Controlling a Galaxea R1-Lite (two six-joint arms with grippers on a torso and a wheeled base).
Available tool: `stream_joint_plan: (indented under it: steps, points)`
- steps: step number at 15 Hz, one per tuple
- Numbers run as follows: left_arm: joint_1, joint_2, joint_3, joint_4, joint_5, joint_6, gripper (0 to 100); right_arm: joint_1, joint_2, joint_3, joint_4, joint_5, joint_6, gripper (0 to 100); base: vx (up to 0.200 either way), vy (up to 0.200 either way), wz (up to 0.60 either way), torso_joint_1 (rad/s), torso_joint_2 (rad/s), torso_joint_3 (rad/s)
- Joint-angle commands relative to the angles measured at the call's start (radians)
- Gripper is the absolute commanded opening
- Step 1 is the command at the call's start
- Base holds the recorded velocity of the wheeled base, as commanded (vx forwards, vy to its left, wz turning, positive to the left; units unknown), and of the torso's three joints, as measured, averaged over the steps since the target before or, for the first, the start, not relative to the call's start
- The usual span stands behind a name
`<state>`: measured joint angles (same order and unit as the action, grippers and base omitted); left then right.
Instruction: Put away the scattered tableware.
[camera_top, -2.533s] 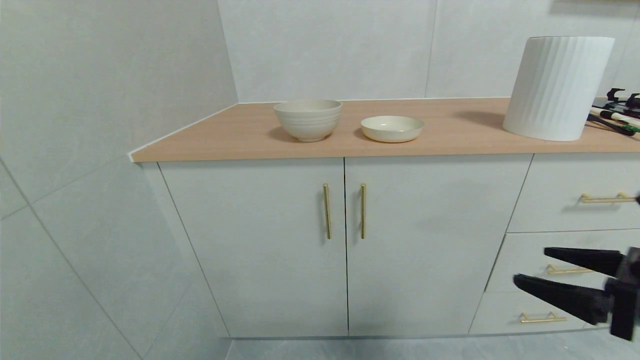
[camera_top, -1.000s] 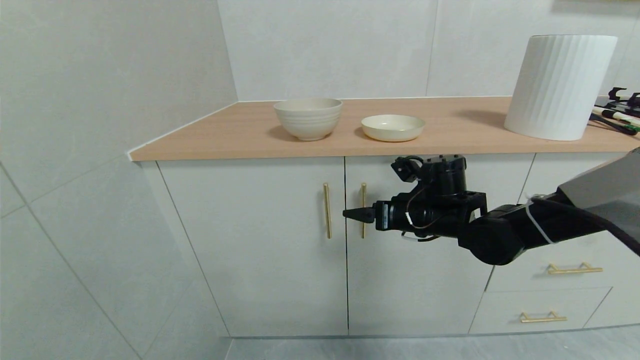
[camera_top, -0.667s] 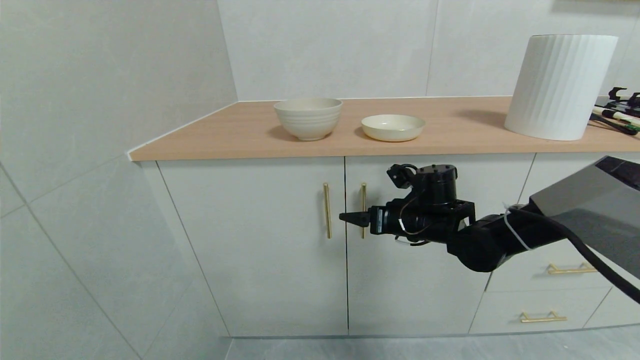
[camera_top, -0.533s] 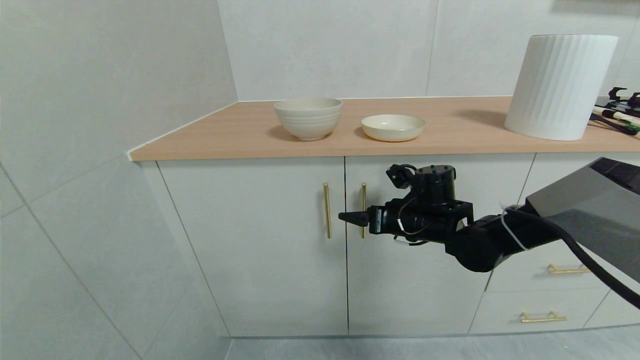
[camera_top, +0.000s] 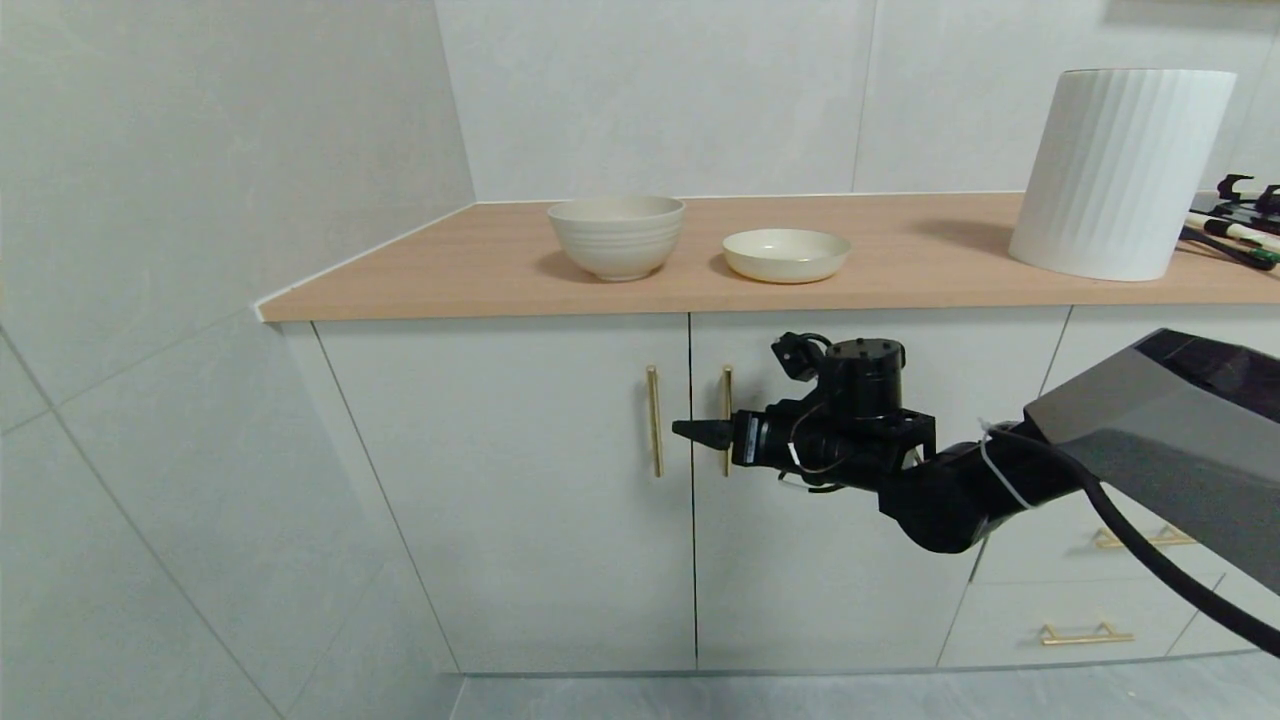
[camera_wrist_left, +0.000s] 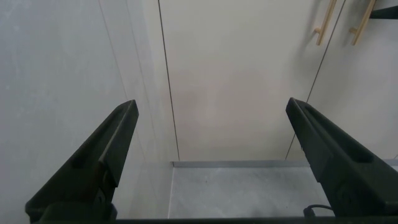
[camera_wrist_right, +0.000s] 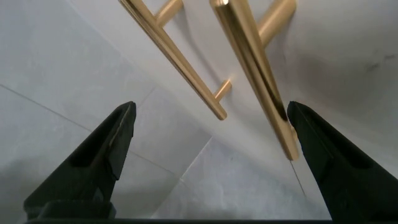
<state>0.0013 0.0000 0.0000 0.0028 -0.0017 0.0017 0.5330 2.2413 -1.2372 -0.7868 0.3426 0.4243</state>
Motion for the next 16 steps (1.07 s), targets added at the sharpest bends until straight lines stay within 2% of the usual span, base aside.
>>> stream_joint_plan:
  steps: [1,10,16]
  points:
    - [0.0,0.0,0.0,0.0,0.0,0.0,100,0.004,0.0,-0.001,0.0,0.001,0.001,100,0.0,0.0,0.0,0.0,0.0,0.0]
    - [0.0,0.0,0.0,0.0,0.0,0.0,100,0.042,-0.011,0.012,0.0,-0.004,0.001,100,0.0,0.0,0.0,0.0,0.0,0.0]
    - [0.0,0.0,0.0,0.0,0.0,0.0,100,0.059,-0.061,0.073,0.0,0.004,-0.002,100,0.0,0.0,0.0,0.0,0.0,0.0]
